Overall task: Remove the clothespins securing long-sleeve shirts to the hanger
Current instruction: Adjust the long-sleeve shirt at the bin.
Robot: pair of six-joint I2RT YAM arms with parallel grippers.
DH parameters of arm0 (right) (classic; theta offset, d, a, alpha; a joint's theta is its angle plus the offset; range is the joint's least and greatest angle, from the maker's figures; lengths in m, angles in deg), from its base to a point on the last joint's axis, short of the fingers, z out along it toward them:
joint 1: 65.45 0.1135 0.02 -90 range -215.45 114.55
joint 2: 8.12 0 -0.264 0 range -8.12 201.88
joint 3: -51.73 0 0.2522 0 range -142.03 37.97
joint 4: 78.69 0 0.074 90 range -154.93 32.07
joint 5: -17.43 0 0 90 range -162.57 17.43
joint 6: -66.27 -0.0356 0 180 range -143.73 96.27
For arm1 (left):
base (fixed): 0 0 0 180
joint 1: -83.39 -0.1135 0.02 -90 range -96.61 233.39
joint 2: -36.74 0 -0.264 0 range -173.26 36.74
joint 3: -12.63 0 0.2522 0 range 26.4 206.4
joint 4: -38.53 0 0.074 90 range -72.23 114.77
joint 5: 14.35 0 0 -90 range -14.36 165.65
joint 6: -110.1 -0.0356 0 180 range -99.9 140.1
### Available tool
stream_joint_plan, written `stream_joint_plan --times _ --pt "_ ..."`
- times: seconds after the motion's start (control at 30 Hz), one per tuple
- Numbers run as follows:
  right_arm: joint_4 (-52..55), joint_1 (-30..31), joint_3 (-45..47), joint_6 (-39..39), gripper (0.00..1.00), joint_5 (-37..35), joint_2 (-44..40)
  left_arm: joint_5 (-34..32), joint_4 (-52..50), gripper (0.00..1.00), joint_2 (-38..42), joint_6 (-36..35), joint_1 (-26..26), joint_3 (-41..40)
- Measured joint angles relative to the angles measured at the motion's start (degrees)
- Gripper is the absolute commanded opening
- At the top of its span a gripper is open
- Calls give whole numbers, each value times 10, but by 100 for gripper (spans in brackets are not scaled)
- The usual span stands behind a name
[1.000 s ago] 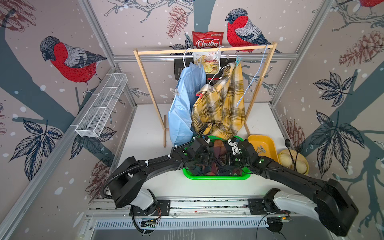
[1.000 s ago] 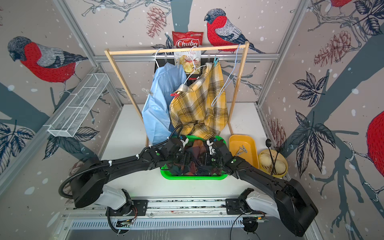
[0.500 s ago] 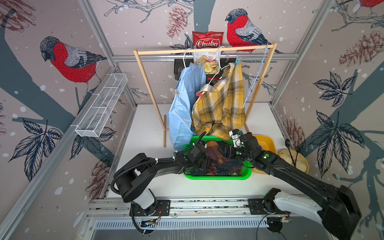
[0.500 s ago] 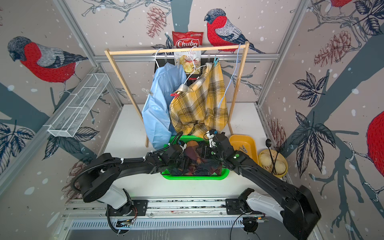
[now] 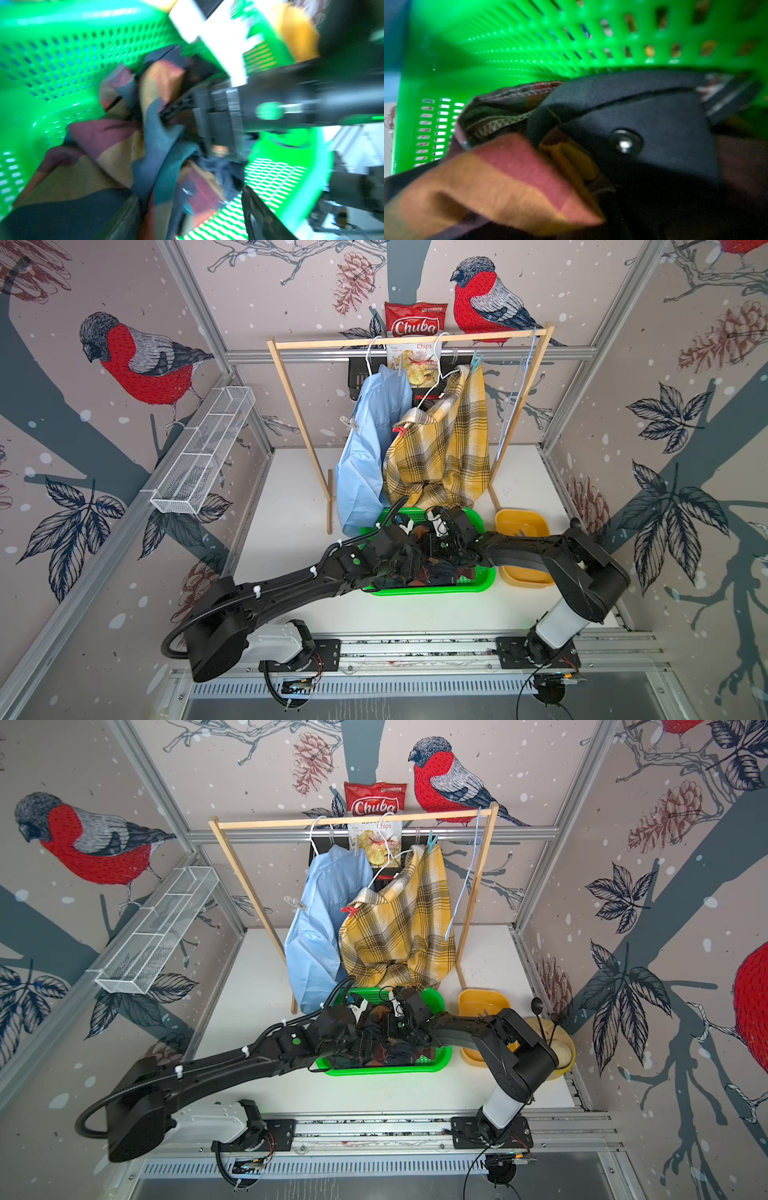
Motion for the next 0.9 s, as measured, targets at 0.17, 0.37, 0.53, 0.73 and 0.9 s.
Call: stream_joint_plan --times 0.17,0.37,0.53,0.73,0.9 --pt "12 6 9 0 60 -7 -30 -23 -37 73 42 12 0 14" --pt "83 8 9 9 78 -20 -104 -38 -88 74 80 7 0 91" --pt "142 3 -19 30 94 -28 -180 -92 -124 98 158 -31 -3 186" --pt "184 -17 -81 39 100 -36 -230 -159 -160 96 182 -116 -84 310" --pt "212 -30 -116 49 100 -42 -248 -161 -164 85 144 -197 -213 370"
